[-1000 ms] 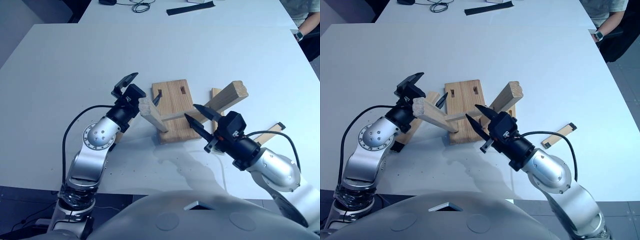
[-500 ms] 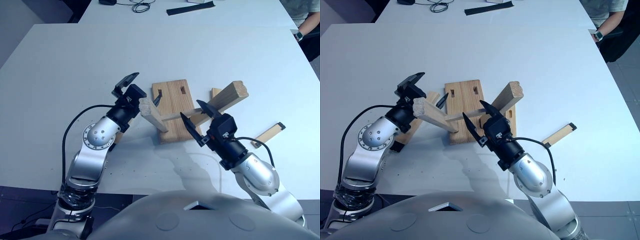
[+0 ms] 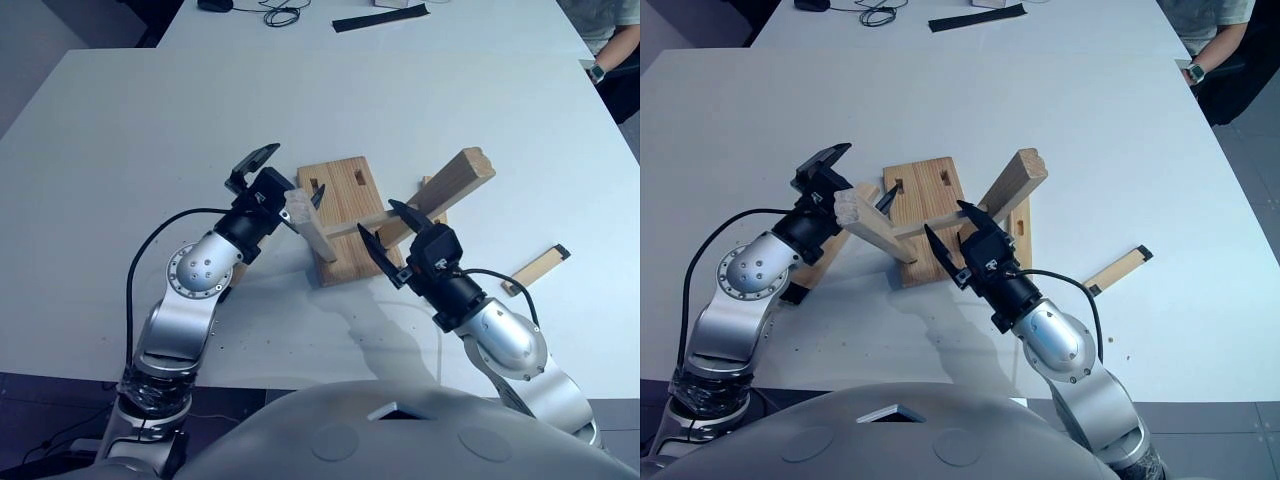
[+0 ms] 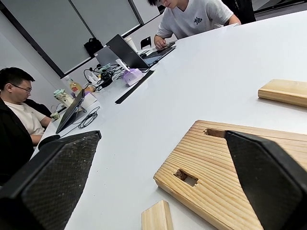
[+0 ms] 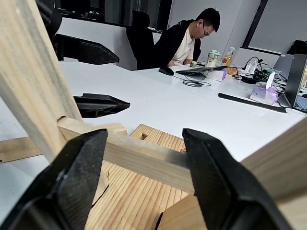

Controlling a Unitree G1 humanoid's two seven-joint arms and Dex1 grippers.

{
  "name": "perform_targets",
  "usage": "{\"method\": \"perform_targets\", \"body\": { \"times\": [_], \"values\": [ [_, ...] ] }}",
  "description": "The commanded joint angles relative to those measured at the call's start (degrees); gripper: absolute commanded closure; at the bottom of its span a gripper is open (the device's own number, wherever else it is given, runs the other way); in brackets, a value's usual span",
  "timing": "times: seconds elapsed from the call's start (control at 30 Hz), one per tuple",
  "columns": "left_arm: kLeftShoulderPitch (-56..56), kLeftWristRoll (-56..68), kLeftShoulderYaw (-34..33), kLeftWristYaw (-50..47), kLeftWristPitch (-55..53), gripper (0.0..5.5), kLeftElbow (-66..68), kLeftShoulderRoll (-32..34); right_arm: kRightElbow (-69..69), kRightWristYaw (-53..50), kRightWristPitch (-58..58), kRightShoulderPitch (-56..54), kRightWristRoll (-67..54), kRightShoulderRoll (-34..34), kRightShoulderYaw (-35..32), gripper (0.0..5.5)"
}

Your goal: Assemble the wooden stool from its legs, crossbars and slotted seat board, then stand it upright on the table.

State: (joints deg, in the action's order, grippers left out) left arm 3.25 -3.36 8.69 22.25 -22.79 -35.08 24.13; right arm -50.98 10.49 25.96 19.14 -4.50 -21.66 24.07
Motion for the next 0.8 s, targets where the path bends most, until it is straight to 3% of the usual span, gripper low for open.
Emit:
{"method": "perform_targets", "body": {
  "times": [0.03,0.23,0.5,0.8],
  "values": [
    [-0.08,-0.68,0.37,-0.41,0.12,0.72,0.49,-0.31,-3.58,1.44,0.1,-2.61,-3.19,1.73,-2.54,2.61],
    [0.0,-0.95,0.5,-0.58,0.23,0.72,0.42,-0.54,-5.37,2.15,-1.03,-5.43,-3.08,3.35,-1.99,2.61],
    [-1.62,-0.46,0.52,0.65,0.52,0.72,1.49,-0.02,7.79,2.39,-0.06,0.96,3.71,-0.48,1.58,2.61],
    [-1.63,-0.78,0.59,0.12,0.49,0.72,1.63,-0.42,1.49,3.25,-3.69,-3.48,0.72,3.46,-0.58,2.61]
  ]
}}
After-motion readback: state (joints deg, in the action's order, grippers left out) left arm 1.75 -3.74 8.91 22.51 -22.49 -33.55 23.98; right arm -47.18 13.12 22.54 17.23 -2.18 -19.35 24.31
